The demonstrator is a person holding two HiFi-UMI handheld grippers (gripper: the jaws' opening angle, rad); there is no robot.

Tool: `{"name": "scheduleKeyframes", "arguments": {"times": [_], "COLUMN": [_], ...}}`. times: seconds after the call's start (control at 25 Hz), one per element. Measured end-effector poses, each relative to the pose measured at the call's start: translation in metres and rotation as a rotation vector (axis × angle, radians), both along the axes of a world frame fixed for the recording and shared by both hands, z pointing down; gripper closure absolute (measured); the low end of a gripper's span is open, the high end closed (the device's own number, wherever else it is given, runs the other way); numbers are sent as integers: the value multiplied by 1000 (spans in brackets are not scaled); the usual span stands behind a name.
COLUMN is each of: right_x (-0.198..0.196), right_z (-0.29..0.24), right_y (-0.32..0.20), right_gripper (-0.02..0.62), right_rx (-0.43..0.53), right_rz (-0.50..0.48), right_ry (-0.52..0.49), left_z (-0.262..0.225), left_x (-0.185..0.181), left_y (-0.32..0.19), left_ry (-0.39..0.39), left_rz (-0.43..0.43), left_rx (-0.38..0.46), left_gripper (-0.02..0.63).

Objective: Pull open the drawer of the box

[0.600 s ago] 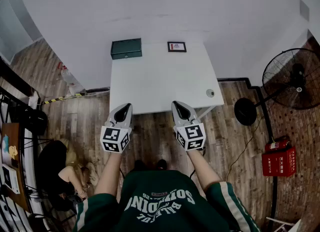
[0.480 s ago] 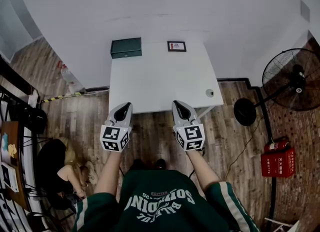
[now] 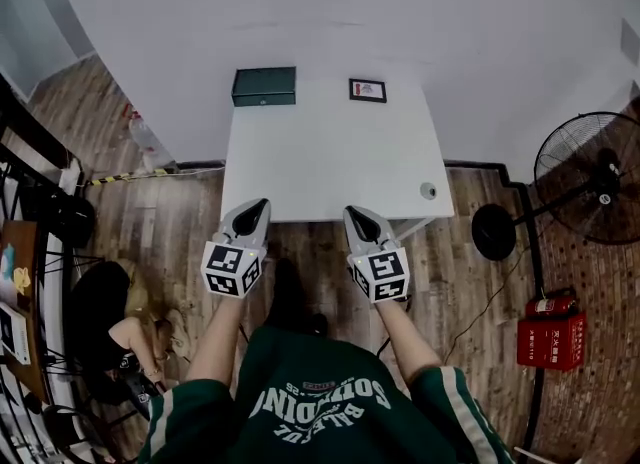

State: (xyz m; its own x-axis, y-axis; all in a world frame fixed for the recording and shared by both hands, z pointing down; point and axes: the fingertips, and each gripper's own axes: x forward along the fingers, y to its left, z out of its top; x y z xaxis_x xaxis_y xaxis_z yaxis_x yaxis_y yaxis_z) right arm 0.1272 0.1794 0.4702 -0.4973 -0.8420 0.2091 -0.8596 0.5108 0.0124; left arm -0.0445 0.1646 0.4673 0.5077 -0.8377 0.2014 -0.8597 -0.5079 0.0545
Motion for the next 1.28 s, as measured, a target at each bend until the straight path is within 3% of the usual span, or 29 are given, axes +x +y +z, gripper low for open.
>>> {"name": "scheduleKeyframes", "arguments": {"times": [0.36,0.96,1.28], "right_x": [-7,-49,-75], "right_z": [5,1,5], "right_y": [-61,-247,-321], "right_gripper": [594,594,594], "right_rx": [-8,-17,-47], "right_rz": [-4,-7,19], "right_ry": [-21,-28,-51], "left_z": [10,20,27], "left_x": [-5,-29,-53], "left_y": [-67,-260,-332], "left_ry": [12,-3,-15], "left_rz": [-3,30,50], "left_rx": [-7,-47,-78], "left_gripper": [554,552,554]}}
